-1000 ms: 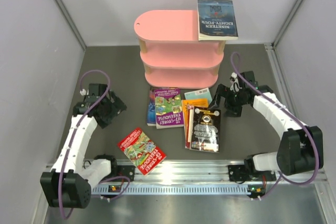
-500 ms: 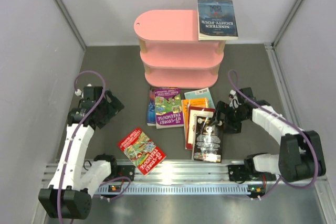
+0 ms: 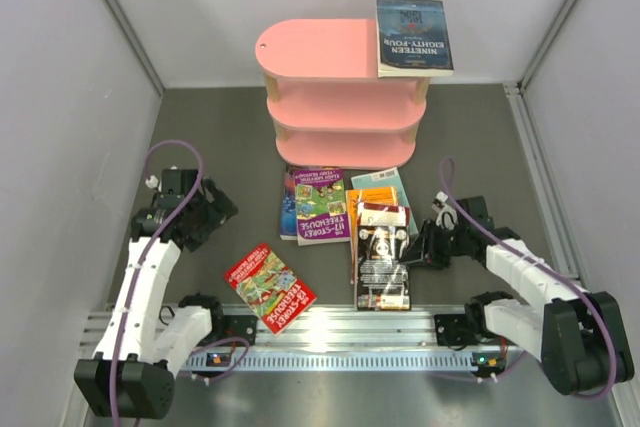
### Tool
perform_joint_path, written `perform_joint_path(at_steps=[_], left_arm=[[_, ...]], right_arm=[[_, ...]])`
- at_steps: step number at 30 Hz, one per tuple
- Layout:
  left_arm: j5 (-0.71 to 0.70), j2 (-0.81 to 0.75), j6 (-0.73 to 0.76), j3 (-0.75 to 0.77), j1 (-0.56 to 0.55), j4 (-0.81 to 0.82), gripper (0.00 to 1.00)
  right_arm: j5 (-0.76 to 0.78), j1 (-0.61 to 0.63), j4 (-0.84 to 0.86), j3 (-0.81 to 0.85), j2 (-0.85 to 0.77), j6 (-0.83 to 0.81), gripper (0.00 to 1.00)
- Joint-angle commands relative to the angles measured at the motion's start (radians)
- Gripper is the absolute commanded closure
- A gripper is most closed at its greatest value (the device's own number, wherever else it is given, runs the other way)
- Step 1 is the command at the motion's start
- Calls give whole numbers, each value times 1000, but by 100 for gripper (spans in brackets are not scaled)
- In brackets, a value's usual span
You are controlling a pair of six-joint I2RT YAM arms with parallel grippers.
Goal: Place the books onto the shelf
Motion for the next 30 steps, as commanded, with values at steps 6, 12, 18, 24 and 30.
perform_joint_path(at_steps=[6,12,18,24,30], left_arm=[[16,-18,22,17,-4,-1,4],[25,-24,19,9,-4,-1,4],[22,-35,17,9,-4,-14,4],[28,-60,0,-16,-4,-16,4],[96,-35,0,47,-6,12,4]], right_arm=[[-1,12,138,-12,-26,12,22],[-4,18,181,-51,-6,24,1],[-21,45,223,-84,-20,55,38],[-41,71,102,-55,-64,31,97],[25,73,-240,200,-199,12,100]])
